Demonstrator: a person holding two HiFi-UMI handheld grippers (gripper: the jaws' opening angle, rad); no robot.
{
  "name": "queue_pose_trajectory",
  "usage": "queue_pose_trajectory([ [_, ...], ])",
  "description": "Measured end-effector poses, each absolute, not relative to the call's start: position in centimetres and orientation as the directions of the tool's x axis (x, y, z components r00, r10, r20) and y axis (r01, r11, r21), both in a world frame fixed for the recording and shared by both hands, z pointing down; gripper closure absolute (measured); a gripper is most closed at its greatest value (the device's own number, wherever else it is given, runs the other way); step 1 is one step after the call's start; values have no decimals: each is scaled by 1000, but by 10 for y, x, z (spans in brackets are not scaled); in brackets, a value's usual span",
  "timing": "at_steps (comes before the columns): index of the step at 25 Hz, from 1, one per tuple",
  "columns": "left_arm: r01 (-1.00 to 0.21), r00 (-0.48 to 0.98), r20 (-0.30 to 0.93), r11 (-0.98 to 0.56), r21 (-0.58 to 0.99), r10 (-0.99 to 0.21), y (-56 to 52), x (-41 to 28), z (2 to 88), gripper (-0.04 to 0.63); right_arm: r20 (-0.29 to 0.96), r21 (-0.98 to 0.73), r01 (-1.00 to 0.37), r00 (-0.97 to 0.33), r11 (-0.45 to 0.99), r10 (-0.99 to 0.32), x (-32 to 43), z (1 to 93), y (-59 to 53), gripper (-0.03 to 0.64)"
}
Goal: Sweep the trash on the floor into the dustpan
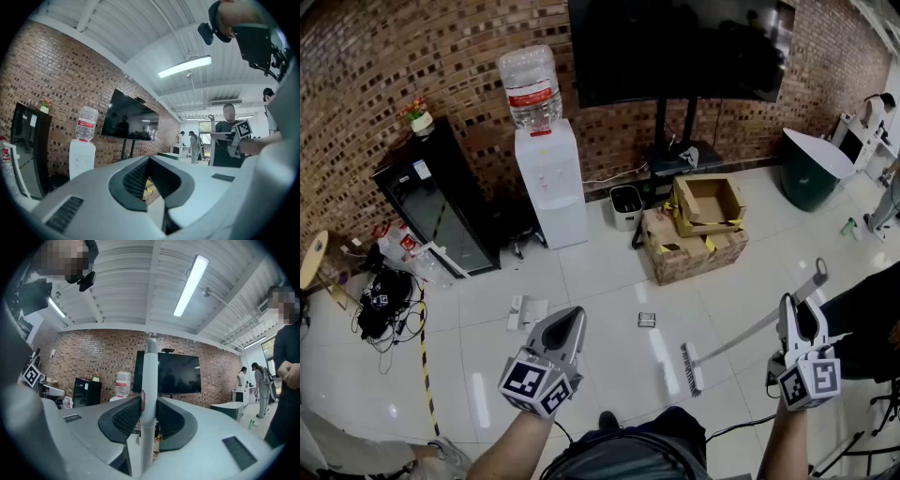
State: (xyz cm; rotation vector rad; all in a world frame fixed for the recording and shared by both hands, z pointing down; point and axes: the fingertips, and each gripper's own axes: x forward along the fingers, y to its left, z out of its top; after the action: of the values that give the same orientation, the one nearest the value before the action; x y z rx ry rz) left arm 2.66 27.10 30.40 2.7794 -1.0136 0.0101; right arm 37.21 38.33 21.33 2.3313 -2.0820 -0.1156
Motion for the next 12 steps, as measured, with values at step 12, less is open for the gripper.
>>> queue_pose_trajectory([
  [12, -657, 753, 120, -747, 98, -647, 137, 62, 349, 590, -65, 59, -987, 144, -148, -987, 404, 263, 258, 494],
])
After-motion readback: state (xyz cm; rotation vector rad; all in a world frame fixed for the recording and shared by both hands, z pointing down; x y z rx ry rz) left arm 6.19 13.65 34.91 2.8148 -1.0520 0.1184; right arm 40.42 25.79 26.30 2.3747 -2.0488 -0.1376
